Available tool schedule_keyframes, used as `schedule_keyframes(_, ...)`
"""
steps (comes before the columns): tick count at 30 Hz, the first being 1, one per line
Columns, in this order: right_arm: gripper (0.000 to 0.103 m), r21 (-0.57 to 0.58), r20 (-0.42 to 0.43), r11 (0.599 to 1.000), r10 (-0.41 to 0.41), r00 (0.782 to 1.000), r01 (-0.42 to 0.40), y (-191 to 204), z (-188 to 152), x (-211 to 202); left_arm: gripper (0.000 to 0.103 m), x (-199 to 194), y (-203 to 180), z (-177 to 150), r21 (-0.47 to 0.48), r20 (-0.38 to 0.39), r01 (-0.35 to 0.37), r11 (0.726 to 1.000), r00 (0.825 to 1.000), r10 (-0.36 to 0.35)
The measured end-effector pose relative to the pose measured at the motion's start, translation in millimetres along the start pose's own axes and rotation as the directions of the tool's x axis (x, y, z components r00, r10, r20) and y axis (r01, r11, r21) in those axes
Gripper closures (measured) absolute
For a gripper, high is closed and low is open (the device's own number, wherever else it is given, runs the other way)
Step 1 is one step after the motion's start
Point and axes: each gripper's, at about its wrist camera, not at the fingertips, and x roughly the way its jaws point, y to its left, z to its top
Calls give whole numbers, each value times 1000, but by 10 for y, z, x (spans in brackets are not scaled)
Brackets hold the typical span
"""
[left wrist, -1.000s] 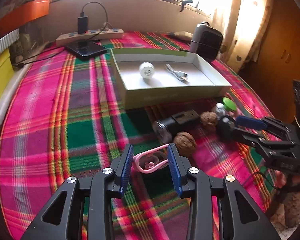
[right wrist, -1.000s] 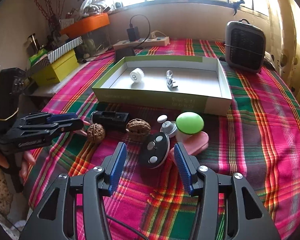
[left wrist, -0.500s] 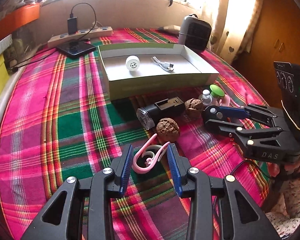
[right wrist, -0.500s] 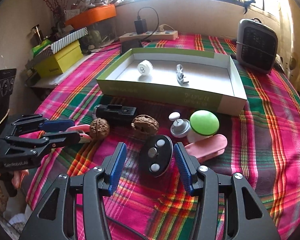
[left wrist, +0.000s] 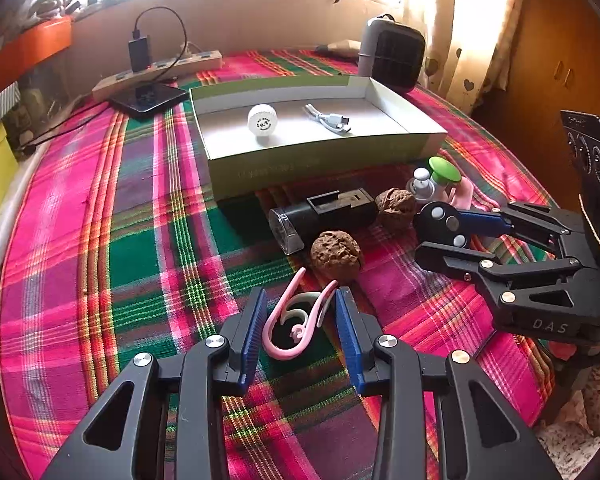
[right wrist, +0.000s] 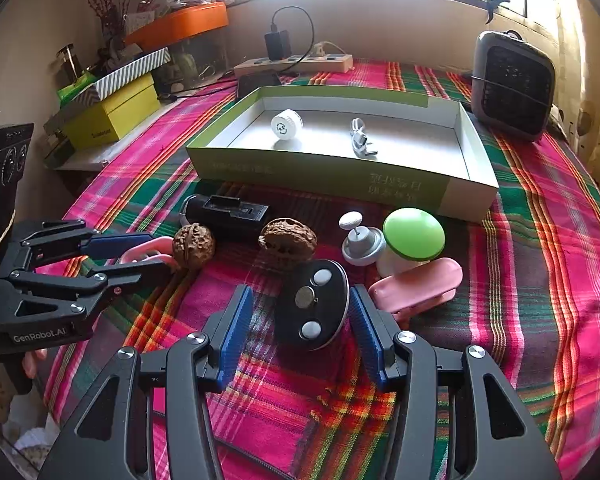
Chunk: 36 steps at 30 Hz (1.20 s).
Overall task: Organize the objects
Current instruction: 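Lift the pink clip with the left gripper while the right gripper grasps the black round remote, then carry the pink clip and black remote over the box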
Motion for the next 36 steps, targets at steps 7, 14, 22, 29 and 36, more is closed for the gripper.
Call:
schedule_keyframes(7,65,21,5,1000,-22,1000,22,-34,-10,-15,71,-1,-5,-8,-9,3,-10,1000,1000,10)
schedule_keyframes(14,67,24,8,999,-23,1000,23,-31,-13,-18,81,-2,27,-14,-20,10,-31,999,999,31)
schedule_keyframes(22,71,36,19,999,-14,1000,13,-53,-21,-43,82,-9,41,-16,-29,12,-31,999,999,31)
schedule_keyframes(29,74,47,30,999,-11,999,10,-66,-23,-65,82,-19,48,-20,-36,13,-33,999,999,33)
schedule_keyframes(36,75,56,36,998,-3,999,1,-71,-29,-82,82,-21,68,-20,-46,15,-36,998,999,37)
